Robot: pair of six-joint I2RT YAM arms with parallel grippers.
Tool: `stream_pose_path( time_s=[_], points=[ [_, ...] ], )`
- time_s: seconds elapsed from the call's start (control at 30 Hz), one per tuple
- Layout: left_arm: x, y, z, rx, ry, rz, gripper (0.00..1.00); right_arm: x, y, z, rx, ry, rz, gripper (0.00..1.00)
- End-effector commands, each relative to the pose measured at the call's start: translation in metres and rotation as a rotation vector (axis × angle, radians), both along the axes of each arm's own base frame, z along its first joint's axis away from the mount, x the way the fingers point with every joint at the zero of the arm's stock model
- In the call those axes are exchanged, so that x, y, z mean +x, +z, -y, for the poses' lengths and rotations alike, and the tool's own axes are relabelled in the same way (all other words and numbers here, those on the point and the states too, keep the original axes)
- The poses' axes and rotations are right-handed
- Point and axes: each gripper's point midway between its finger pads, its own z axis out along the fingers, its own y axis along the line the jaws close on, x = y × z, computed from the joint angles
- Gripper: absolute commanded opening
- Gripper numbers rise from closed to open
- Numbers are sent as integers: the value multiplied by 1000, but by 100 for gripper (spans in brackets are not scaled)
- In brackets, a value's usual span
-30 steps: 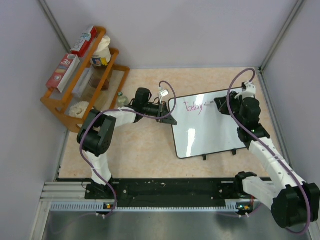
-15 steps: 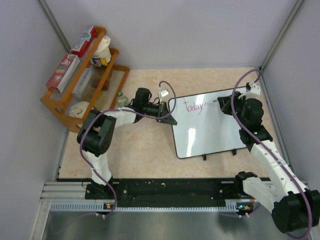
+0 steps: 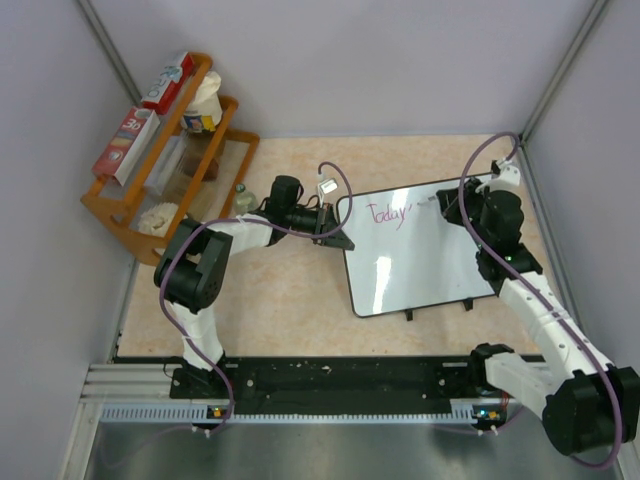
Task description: Write a sentence on the whiteboard
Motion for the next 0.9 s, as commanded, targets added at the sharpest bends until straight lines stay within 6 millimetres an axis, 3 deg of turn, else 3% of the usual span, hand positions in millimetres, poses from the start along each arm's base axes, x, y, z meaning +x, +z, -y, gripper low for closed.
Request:
stream_pose_path(
  time_s=[0.0, 0.6, 0.87],
  points=[
    [-22, -18, -2, 25, -60, 0, 0, 10, 24, 5, -2, -25, 56, 0],
    [-21, -18, -2, 26, -60, 2, 0, 0, 2, -6, -4, 49, 12, 0],
    [-21, -19, -2, 29, -58, -2, 0, -7, -12, 0, -30, 27, -15, 0]
  ],
)
